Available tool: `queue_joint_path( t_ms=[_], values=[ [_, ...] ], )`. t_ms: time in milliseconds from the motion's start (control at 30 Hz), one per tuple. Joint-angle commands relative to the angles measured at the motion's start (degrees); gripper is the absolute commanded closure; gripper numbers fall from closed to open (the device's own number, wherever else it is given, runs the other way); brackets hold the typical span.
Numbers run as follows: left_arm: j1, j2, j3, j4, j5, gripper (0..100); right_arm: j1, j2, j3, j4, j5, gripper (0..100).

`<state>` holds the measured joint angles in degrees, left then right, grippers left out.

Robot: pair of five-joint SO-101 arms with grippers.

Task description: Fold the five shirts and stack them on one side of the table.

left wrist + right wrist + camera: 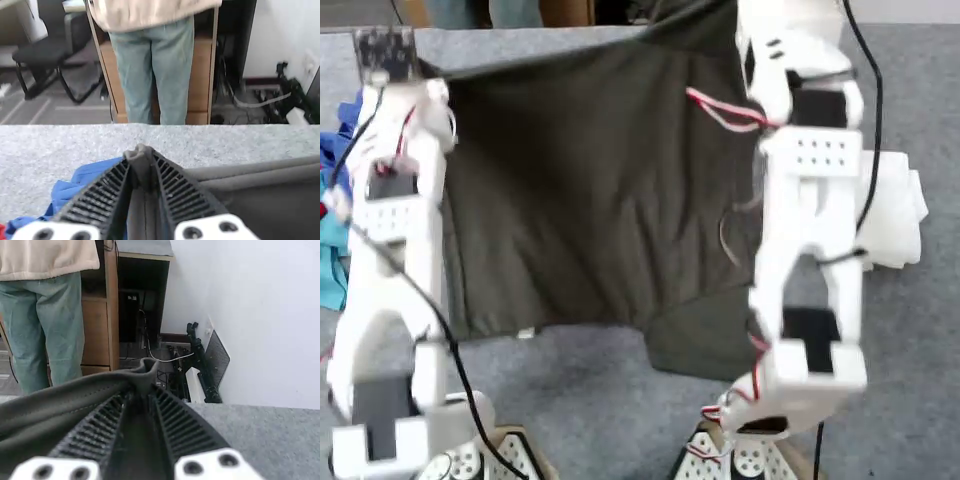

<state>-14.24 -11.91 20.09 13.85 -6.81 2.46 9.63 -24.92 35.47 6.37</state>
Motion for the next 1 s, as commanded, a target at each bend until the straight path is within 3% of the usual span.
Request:
queue_joint_path(
  t_ms=[0,167,367,500,633,800,967],
  values=[
    [0.22,5.8,-16.31,8.62,0.62,97,-0.53,6.9,-17.98,7.91,-0.53,98.5],
    [0.22,7.12,-19.65,21.54,0.35,97,-0.44,14.81,-35.56,28.84,0.44,98.5],
    [0.22,7.12,-19.47,41.23,0.26,97,-1.58,18.77,-50.24,56.7,10.73,98.5],
    [0.84,7.12,-19.47,56.7,0.26,97,-2.73,20.62,-52.79,66.02,14.42,98.5],
    [2.07,7.12,-15.78,64.97,0.26,97,-1.85,17.54,-41.8,65.93,16.53,98.5],
    [3.47,3.52,-0.48,62.24,0.0,97,-1.76,4.53,-14.64,65.23,21.01,98.5],
    [7.34,-8.62,19.3,56.0,-6.77,97,-1.32,-12.88,10.59,59.69,23.56,98.5]
  ],
)
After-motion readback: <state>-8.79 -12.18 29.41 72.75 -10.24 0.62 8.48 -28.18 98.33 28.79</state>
